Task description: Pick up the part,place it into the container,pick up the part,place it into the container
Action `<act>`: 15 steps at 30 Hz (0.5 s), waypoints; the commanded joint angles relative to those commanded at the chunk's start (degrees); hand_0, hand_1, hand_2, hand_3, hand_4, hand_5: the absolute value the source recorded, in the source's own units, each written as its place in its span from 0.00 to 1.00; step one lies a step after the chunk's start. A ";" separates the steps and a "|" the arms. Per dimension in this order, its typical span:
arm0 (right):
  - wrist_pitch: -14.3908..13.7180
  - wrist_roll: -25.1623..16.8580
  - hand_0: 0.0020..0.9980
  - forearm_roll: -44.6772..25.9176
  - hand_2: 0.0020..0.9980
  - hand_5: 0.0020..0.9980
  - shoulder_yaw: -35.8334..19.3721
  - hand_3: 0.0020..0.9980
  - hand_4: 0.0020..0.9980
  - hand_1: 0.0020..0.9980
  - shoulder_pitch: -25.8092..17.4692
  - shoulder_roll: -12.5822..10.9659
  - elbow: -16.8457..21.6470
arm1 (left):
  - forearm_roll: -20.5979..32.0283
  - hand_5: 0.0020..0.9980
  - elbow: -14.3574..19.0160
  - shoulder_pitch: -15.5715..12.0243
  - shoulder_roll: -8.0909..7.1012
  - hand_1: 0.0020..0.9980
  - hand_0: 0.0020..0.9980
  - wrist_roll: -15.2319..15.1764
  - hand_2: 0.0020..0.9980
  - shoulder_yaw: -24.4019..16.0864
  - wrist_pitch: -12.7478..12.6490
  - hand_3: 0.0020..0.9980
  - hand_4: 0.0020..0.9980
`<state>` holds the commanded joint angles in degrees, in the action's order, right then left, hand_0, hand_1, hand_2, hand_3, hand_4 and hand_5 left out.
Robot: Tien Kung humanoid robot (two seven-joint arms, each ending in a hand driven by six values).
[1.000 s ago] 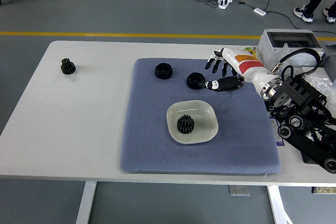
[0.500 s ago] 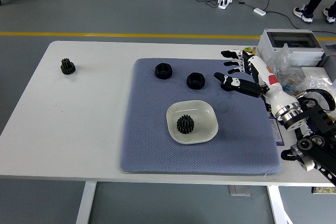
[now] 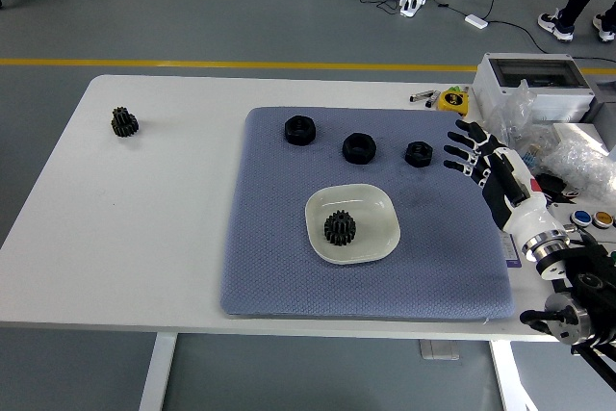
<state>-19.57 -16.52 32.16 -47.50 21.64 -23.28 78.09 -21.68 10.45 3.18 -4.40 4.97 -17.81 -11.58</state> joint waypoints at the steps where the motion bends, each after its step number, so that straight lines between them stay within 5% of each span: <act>1: 0.00 -0.80 0.82 0.25 0.84 0.93 -0.85 0.86 1.00 0.81 -0.77 0.41 -0.23 | -0.06 0.65 0.01 0.01 -0.01 0.78 0.76 -0.02 0.83 -0.02 0.00 0.75 0.76; 15: -0.81 -2.92 0.84 7.34 0.84 0.97 -9.57 0.86 1.00 0.82 -8.68 4.24 -1.99 | -2.27 0.66 0.02 -0.22 -0.04 0.78 0.76 0.39 0.83 -1.08 0.13 0.75 0.76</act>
<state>-20.38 -19.43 39.49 -57.07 12.97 -19.04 76.10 -23.95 10.47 2.97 -4.44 5.35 -18.89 -11.45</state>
